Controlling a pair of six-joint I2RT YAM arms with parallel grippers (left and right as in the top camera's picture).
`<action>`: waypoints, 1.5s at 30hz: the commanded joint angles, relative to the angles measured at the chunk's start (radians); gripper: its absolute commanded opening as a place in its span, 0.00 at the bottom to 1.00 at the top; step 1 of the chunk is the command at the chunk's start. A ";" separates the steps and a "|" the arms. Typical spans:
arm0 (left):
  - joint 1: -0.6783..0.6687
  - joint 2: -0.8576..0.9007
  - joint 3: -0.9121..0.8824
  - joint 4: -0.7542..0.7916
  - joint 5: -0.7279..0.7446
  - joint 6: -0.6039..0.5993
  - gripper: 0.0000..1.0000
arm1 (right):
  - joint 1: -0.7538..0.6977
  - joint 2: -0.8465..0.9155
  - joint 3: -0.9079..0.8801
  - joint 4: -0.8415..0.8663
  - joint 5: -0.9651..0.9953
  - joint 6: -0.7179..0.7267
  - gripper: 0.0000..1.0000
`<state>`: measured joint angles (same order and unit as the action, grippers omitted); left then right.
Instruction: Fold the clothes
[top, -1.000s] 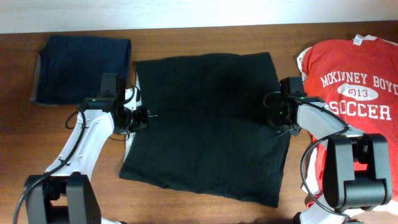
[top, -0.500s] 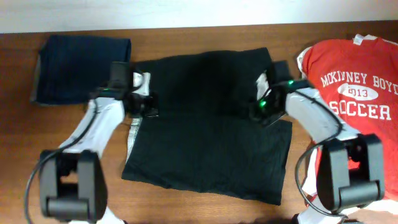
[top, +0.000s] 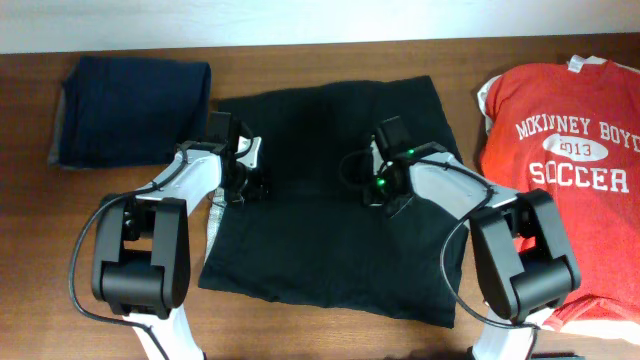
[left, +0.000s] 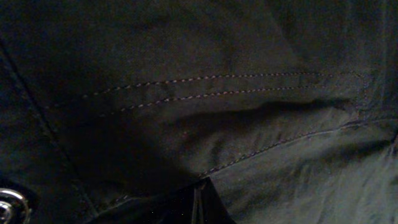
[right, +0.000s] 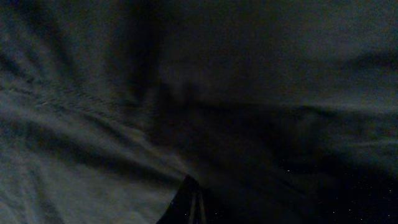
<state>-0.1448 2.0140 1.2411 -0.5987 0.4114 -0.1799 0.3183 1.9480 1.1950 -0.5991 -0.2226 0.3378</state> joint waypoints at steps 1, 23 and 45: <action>-0.001 0.075 -0.032 -0.014 -0.124 0.002 0.00 | -0.077 0.015 0.000 -0.048 0.031 -0.027 0.04; -0.001 0.075 -0.032 -0.023 -0.162 0.002 0.01 | -0.137 -0.028 -0.036 -0.203 0.369 0.020 0.06; 0.035 -0.199 0.088 -0.149 -0.261 -0.097 0.00 | -0.410 0.049 0.156 -0.114 0.050 -0.147 0.04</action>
<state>-0.1246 1.8629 1.3083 -0.6956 0.2672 -0.2222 -0.0875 1.9541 1.4364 -0.7742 -0.1787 0.2001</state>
